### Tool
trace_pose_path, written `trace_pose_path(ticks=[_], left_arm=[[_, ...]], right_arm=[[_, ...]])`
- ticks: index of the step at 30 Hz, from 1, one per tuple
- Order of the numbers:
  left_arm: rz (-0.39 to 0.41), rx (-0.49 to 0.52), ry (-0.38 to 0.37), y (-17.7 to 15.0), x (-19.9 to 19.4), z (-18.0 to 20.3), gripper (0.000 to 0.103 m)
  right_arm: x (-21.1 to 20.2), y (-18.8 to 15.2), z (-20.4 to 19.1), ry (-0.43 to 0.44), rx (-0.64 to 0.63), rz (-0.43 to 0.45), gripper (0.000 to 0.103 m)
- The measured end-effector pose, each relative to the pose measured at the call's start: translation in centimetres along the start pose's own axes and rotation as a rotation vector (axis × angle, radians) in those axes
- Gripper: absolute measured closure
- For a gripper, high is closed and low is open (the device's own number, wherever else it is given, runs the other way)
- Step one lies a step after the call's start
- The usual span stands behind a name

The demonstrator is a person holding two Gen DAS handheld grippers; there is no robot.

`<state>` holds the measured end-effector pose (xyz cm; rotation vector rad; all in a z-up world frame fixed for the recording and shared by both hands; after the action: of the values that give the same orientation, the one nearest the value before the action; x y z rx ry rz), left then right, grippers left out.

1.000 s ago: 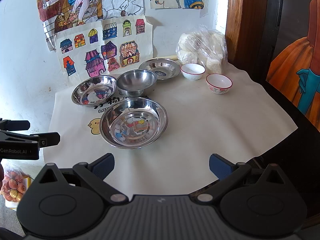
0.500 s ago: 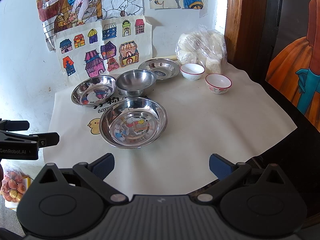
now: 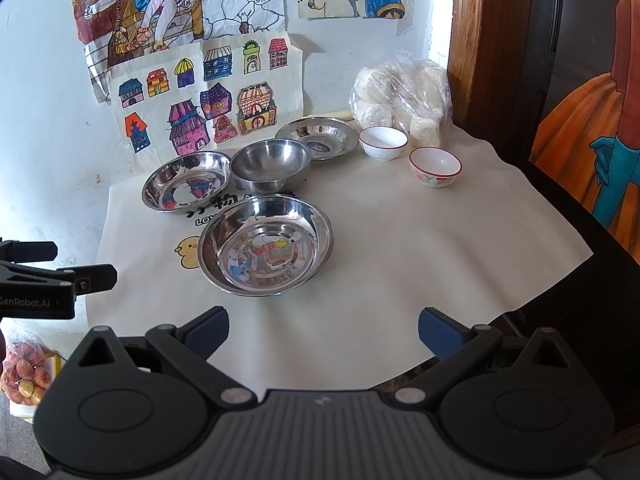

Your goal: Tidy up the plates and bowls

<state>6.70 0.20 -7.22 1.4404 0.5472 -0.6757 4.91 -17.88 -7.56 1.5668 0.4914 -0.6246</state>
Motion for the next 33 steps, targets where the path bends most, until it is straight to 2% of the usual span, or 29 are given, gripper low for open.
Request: trace_pose_path(ticks=[33], left_arm=[[0.0, -0.001, -0.002, -0.11, -0.41, -0.03, 0.001]], right_arm=[[0.45, -0.02, -0.1, -0.002, 0.0, 0.0, 0.0]])
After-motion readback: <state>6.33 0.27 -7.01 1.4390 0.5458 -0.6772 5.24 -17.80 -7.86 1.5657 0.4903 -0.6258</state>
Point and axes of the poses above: each gripper's, at about its wrist camera, not at the fingertips, and x roughly the way its jaws point, z to its right, y to its top, the point moved 10 cm from there along x, roughly the way its jaws point, and after that the axes turned 5 degrees about -y, right-handed, at the moved point
